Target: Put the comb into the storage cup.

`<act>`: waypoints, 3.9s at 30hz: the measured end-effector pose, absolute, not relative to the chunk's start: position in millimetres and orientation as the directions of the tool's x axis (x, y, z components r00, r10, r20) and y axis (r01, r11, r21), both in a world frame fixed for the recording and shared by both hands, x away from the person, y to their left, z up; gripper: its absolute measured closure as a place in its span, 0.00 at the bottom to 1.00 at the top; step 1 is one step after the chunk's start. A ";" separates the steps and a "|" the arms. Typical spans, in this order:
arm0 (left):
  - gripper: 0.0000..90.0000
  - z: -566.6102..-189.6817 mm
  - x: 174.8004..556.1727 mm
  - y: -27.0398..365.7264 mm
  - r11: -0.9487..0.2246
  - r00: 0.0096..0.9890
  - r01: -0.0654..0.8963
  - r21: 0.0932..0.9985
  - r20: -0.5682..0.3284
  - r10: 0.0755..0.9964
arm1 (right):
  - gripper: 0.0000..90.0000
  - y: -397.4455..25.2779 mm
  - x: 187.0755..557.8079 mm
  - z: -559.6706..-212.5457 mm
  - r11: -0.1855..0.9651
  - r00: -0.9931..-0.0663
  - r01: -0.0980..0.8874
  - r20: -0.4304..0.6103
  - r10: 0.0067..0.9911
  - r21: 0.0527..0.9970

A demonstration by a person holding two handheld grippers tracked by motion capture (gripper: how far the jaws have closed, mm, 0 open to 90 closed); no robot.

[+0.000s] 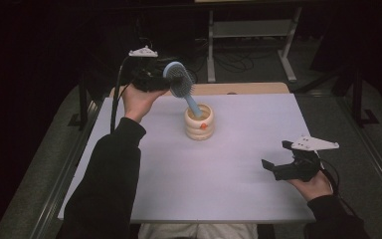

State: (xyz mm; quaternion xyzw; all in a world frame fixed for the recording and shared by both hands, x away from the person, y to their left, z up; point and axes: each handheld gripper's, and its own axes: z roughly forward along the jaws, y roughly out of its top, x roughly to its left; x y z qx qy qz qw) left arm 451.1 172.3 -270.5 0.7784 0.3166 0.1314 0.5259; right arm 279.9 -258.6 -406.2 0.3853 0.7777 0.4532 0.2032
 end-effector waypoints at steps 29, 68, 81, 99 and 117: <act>0.62 -318.1 461.8 170.0 -0.208 0.730 0.439 0.874 -0.211 0.650 | 0.00 -257.5 281.2 -409.2 0.300 -0.630 0.424 0.040 0.776 0.855; 0.51 -354.9 470.8 163.8 -0.079 0.660 0.484 0.872 -0.304 0.688 | 0.00 -256.4 281.2 -410.9 0.303 -0.635 0.437 0.052 0.771 0.847; 0.21 -354.4 469.1 170.7 -0.082 0.620 0.483 0.872 -0.274 0.735 | 0.00 -256.3 282.0 -412.2 0.310 -0.633 0.446 0.051 0.773 0.840; 0.00 -347.6 458.3 197.1 -0.124 0.709 0.425 0.897 -0.245 0.661 | 0.00 -255.2 281.8 -412.9 0.313 -0.633 0.447 0.050 0.772 0.838; 0.00 -350.1 432.8 249.8 -0.095 0.719 0.373 0.923 -0.222 0.659 | 0.00 -256.4 281.9 -413.1 0.298 -0.630 0.445 0.058 0.774 0.844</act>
